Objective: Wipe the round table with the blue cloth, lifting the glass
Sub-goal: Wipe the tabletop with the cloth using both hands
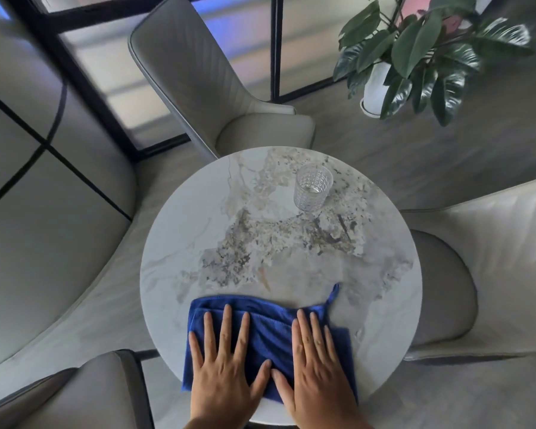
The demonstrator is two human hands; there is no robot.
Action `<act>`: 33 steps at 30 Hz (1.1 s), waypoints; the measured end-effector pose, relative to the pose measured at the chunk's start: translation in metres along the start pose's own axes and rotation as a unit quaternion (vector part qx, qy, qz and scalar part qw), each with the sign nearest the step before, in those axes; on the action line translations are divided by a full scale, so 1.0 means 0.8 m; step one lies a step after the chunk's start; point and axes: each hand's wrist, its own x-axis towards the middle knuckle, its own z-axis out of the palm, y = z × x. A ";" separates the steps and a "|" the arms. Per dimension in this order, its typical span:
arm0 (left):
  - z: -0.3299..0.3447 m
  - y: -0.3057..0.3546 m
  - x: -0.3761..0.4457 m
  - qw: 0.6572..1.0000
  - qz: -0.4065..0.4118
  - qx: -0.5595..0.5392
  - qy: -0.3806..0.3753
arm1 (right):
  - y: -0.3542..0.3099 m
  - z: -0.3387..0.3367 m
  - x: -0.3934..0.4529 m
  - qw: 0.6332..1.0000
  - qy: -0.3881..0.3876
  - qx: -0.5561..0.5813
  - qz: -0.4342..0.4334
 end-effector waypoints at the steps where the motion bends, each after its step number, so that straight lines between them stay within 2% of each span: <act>1: 0.002 0.007 0.002 1.000 0.002 -0.002 -0.002 | 0.007 -0.002 0.000 1.000 0.002 0.003 0.002; 13: 0.006 0.127 0.076 0.997 0.060 -0.039 -0.033 | 0.140 -0.020 0.023 0.995 -0.013 0.002 0.099; 19: 0.004 0.154 0.116 0.996 0.081 -0.039 -0.025 | 0.164 -0.029 0.053 0.986 -0.027 0.013 0.164; 23: -0.002 0.129 0.151 0.996 0.081 -0.039 -0.008 | 0.148 -0.025 0.102 0.988 -0.027 0.010 0.154; 33: -0.037 -0.033 0.222 1.000 0.000 0.000 0.032 | 0.037 -0.017 0.223 0.998 -0.038 0.000 0.041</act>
